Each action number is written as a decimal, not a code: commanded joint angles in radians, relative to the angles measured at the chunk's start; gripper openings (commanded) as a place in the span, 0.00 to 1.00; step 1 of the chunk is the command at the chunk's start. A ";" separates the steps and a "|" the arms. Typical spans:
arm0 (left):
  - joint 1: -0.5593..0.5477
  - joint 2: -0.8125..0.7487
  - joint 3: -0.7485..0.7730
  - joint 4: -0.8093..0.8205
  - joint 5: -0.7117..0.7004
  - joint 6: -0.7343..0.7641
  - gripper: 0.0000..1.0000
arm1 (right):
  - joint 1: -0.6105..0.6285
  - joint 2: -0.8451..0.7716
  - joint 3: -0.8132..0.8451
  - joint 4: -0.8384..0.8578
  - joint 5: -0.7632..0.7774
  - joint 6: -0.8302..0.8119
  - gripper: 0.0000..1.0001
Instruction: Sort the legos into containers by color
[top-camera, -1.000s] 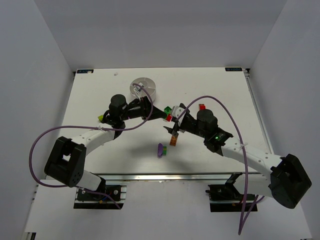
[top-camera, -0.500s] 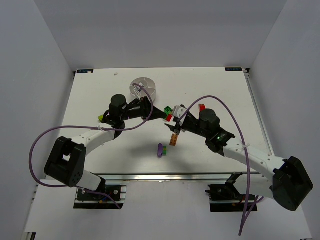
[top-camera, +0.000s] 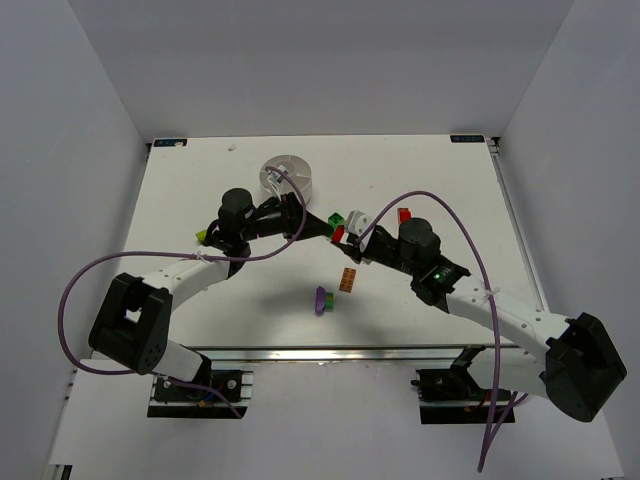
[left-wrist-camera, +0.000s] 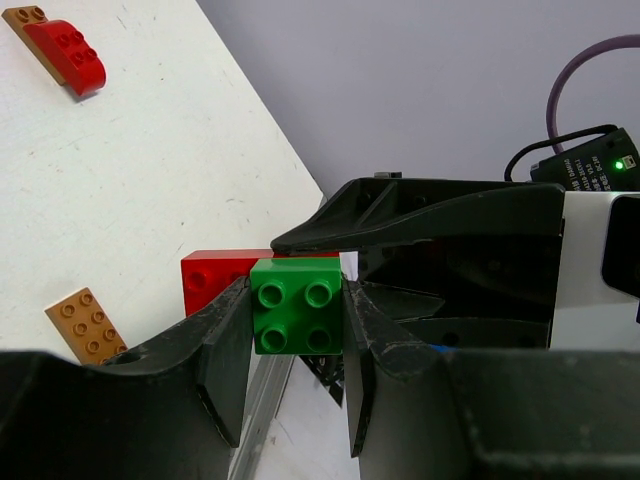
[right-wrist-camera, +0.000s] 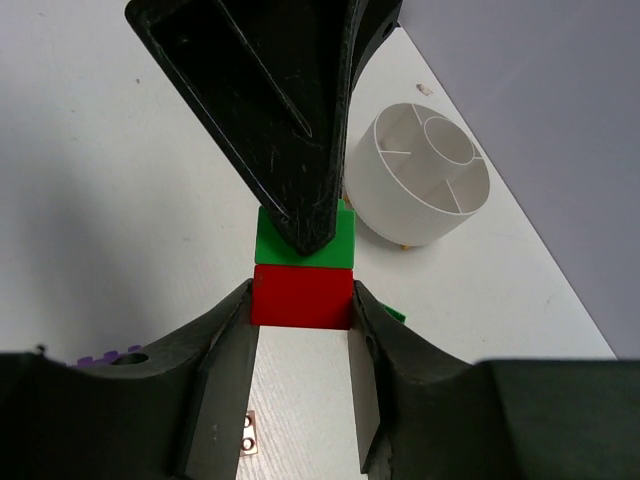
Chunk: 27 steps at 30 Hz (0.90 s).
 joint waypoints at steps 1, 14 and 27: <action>-0.004 -0.017 0.034 -0.005 0.007 0.017 0.00 | -0.004 -0.024 0.005 0.048 -0.007 0.008 0.27; 0.137 -0.024 0.004 0.067 -0.026 -0.039 0.00 | -0.050 -0.031 0.012 0.015 -0.042 0.008 0.00; 0.263 0.032 0.114 -0.262 -0.273 0.192 0.00 | -0.071 -0.057 0.031 -0.022 -0.085 0.048 0.00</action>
